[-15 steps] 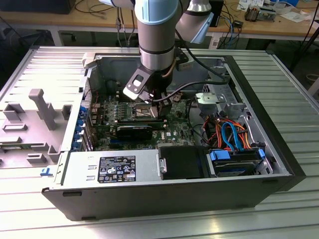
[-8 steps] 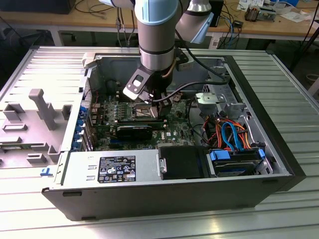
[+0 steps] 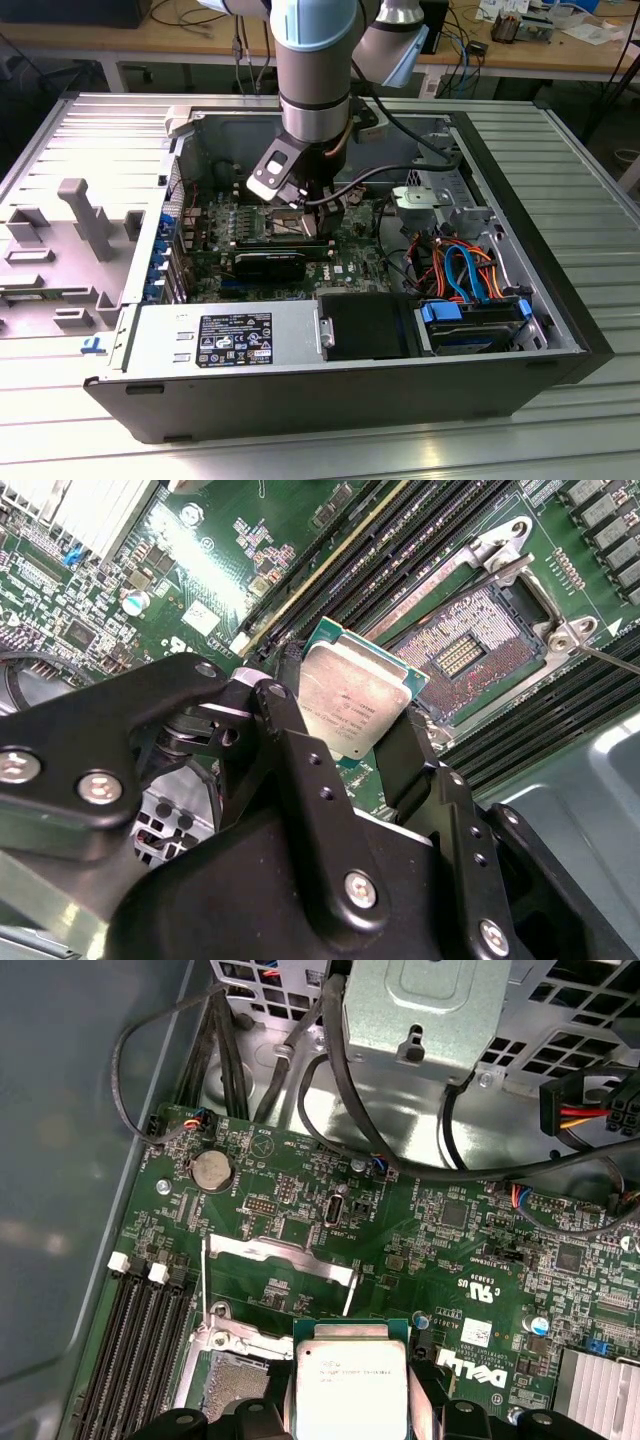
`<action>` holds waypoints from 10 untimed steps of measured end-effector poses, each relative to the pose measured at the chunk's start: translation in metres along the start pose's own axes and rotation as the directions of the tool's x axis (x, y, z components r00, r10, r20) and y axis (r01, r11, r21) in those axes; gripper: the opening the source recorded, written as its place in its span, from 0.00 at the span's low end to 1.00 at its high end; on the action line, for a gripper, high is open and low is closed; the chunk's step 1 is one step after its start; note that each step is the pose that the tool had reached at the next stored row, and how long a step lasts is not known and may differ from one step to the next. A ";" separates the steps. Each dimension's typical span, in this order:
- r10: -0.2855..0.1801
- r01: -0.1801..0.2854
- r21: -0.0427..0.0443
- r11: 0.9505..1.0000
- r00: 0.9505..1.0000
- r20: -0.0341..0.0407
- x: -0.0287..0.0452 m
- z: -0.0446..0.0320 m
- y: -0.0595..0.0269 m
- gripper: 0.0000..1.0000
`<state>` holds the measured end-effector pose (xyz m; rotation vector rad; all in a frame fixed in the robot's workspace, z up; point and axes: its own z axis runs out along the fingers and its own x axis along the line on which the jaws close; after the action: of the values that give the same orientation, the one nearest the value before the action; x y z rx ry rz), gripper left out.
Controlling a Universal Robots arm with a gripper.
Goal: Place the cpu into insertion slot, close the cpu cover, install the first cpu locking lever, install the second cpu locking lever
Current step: 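Place the cpu into insertion slot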
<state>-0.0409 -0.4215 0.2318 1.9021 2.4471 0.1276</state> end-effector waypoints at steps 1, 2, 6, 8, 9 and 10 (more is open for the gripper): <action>0.000 0.000 0.000 1.000 1.000 0.000 0.0000 0.0001 0.0000 0.54; 0.001 -0.001 0.000 1.000 1.000 0.000 0.0000 0.0001 0.0000 0.54; 0.004 -0.004 0.000 1.000 1.000 0.000 0.0000 0.0005 0.0000 0.54; 0.005 -0.005 0.000 1.000 1.000 0.000 0.0000 0.0006 -0.0001 0.54; 0.005 -0.005 0.000 1.000 1.000 0.000 0.0000 0.0007 -0.0001 0.54; 0.006 -0.006 0.000 1.000 1.000 0.001 0.0000 0.0008 -0.0001 0.54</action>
<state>-0.0409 -0.4215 0.2310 1.9097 2.4410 0.1273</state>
